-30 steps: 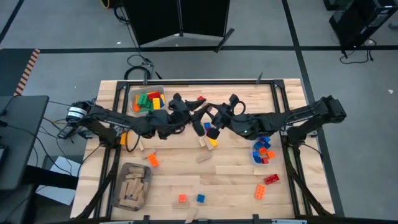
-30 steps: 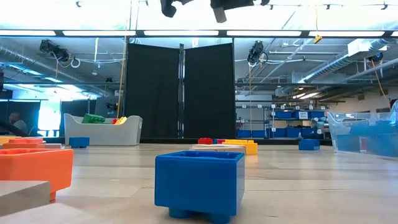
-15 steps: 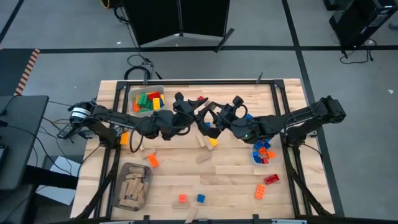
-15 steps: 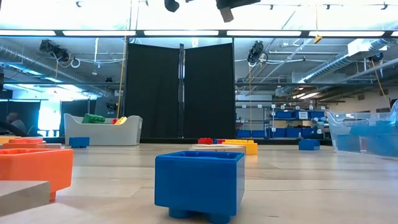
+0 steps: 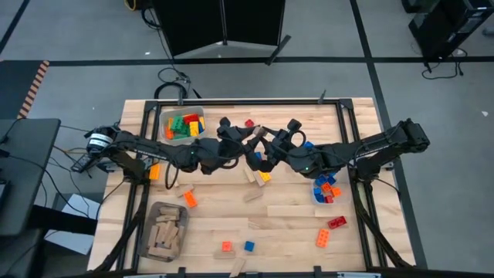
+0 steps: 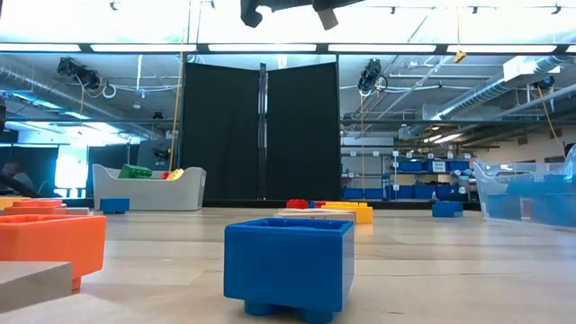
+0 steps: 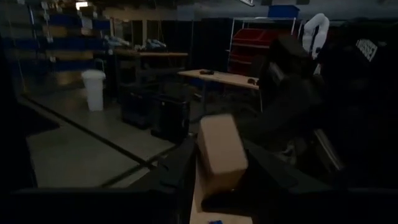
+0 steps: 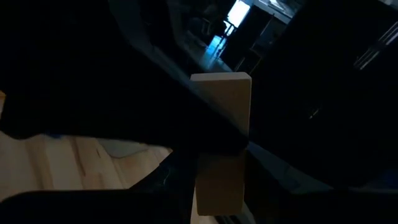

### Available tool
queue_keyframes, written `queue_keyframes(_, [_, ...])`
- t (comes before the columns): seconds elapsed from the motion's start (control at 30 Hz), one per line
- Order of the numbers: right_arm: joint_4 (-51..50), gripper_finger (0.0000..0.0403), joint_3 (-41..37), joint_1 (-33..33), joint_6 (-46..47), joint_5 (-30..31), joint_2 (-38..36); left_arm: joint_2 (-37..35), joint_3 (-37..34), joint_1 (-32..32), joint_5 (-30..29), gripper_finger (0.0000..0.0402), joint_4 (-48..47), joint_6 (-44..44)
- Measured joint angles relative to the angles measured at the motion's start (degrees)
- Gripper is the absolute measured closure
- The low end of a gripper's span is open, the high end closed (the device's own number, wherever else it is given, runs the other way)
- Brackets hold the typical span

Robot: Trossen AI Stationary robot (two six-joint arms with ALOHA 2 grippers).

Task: Sort blocks by size
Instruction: Put the brown block into the black bin

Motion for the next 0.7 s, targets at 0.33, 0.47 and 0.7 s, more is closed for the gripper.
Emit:
queue_keyframes(0.33, [-0.11, 0.0274, 0.02, 0.20, -0.14, -0.76, 0.00, 0.02, -0.07, 0.04, 0.07, 0.0304, -0.24, -0.62])
queue_keyframes(0.47, [-0.27, 0.0251, 0.03, 0.49, -0.26, -0.68, -0.01, 0.04, -0.13, 0.04, -0.27, 0.0341, 0.65, 0.68])
queue_keyframes(0.7, [-0.53, 0.0229, 0.09, 2.67, -0.31, 6.51, -0.04, -1.55, -0.15, -0.27, 0.13, 0.0341, -1.11, 1.28])
